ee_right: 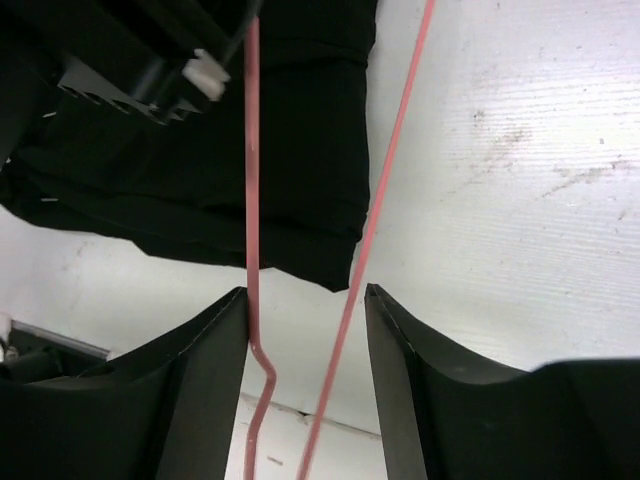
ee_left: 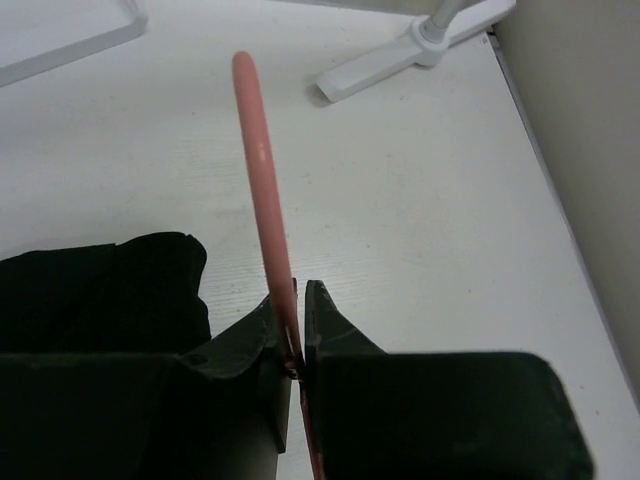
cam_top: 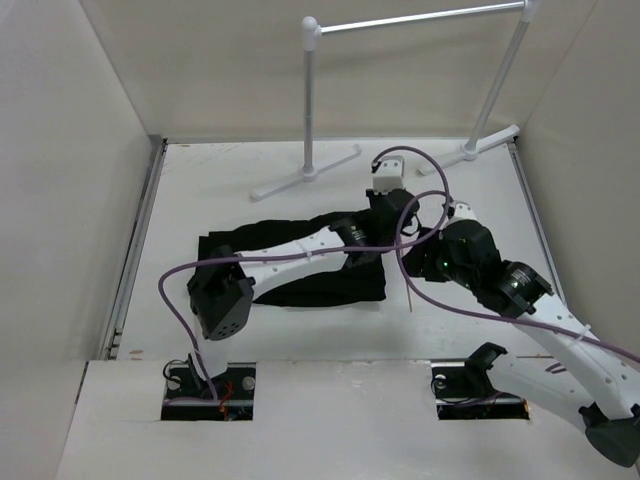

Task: Place the trousers on the hanger
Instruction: Pick up the hanger from the clothesline, then place the trousers on the hanger.

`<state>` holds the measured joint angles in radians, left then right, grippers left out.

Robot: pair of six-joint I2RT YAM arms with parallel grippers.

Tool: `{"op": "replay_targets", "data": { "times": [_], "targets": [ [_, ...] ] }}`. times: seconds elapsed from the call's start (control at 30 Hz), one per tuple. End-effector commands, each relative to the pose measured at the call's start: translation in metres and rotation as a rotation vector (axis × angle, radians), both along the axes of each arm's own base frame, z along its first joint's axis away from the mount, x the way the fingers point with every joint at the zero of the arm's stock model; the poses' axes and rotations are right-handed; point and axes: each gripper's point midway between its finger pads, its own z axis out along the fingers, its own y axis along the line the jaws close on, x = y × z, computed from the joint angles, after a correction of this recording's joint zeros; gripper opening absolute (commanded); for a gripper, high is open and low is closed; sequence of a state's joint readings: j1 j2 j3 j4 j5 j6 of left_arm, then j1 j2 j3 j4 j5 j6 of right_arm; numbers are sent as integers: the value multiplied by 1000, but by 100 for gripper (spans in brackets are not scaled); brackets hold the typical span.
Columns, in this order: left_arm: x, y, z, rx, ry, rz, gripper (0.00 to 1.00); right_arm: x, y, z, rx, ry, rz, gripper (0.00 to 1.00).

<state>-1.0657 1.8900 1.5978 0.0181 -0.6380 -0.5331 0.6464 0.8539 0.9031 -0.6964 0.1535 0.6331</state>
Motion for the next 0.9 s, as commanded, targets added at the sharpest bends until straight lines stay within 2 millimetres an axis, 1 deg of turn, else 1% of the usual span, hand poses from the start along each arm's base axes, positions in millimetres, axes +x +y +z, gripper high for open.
{"op": "replay_targets", "data": {
  "times": [0.0, 0.03, 0.1, 0.13, 0.17, 0.2, 0.23, 0.27, 0.33, 0.4, 0.43, 0.53, 0.6, 0.7, 0.77, 0.87],
  "targets": [
    [4, 25, 50, -188, -91, 131, 0, -5, -4, 15, 57, -36, -4, 56],
    [4, 30, 49, -212, -93, 153, 0, -5, -6, 15, 63, -36, -12, 56],
    [4, 39, 45, -264, -94, 189, 0, -4, -12, 15, 78, -40, -39, 49],
    [4, 43, 41, -275, -92, 200, 0, -1, -17, 14, 89, -42, -66, 41],
    [3, 46, 35, -290, -88, 208, 0, 4, -19, 15, 104, -48, -84, 29],
    [2, 49, 27, -306, -81, 218, 0, 10, -18, 15, 121, -45, -86, 21],
    [1, 52, 19, -329, -72, 224, 0, 16, -15, 14, 141, -39, -80, 16],
    [0, 56, 9, -344, -62, 230, 0, 23, -11, 14, 162, -39, -73, 15],
    [-1, 65, -10, -366, -43, 242, 0, 41, -3, 11, 209, -47, -67, 15],
    [-2, 69, -29, -397, -19, 236, 0, 56, 3, 5, 223, -36, -64, 19],
    [-3, 72, -36, -406, -12, 240, 1, 64, 5, 3, 224, -36, -64, 21],
    [-1, 80, -53, -414, 3, 278, 1, 79, 17, -6, 222, -18, -37, 22],
    [-2, 80, -57, -448, 19, 301, 0, 84, 15, -7, 212, -18, -55, 22],
    [-7, 74, -45, -500, 24, 335, 0, 80, 13, -3, 217, -27, -56, 26],
    [-5, 69, -36, -521, 9, 352, 1, 76, 12, -3, 223, -19, -44, 26],
    [-3, 66, -37, -566, -6, 390, 1, 75, 13, -2, 235, -10, -34, 26]
  ]
}}
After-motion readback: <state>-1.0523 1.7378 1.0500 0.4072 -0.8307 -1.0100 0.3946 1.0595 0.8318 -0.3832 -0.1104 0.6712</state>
